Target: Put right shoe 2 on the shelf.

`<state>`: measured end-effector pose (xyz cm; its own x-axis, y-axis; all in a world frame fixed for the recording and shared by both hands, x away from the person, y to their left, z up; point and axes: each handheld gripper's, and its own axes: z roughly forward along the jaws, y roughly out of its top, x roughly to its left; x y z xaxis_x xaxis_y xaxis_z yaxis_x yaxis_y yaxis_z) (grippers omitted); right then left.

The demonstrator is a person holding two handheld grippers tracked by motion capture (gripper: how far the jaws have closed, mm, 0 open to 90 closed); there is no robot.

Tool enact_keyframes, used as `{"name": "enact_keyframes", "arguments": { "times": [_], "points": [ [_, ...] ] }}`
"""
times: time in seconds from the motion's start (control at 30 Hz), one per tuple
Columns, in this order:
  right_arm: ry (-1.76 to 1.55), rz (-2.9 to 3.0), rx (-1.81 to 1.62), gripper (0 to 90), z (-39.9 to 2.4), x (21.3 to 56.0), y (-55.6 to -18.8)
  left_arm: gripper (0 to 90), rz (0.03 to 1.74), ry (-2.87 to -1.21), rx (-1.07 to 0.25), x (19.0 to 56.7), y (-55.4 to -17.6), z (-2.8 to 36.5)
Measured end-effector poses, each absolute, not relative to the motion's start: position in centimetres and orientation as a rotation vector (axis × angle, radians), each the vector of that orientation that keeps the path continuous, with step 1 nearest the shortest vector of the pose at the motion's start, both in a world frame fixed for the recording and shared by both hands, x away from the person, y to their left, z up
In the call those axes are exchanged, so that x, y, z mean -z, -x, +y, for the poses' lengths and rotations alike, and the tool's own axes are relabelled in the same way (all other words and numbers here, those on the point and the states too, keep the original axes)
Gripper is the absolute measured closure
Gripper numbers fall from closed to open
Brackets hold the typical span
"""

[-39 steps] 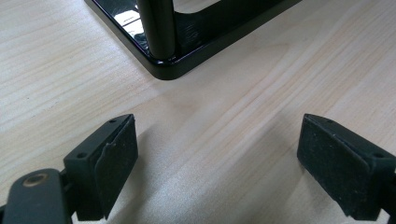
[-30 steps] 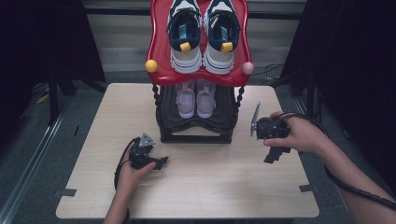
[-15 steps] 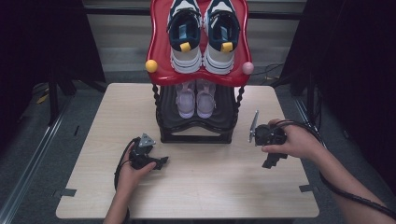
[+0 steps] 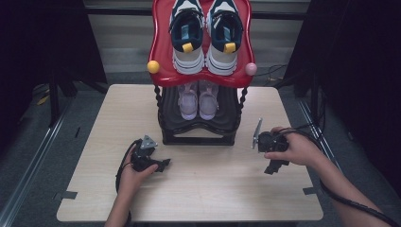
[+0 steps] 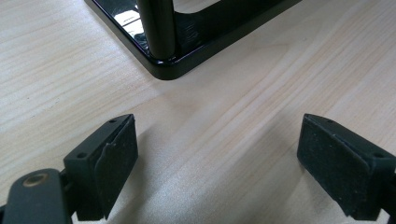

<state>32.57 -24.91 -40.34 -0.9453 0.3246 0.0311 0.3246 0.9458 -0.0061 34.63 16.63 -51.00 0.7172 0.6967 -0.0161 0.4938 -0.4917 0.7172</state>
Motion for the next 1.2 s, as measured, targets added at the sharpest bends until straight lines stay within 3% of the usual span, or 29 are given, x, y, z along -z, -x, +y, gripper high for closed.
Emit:
{"name": "enact_keyframes", "arguments": {
  "times": [1.2],
  "points": [
    [0.809, -3.014, 0.405, 16.5, -27.1, 47.2, -31.2, 11.9, 0.897, -2.195, -0.36, 51.0, -34.6, 16.6]
  ]
}}
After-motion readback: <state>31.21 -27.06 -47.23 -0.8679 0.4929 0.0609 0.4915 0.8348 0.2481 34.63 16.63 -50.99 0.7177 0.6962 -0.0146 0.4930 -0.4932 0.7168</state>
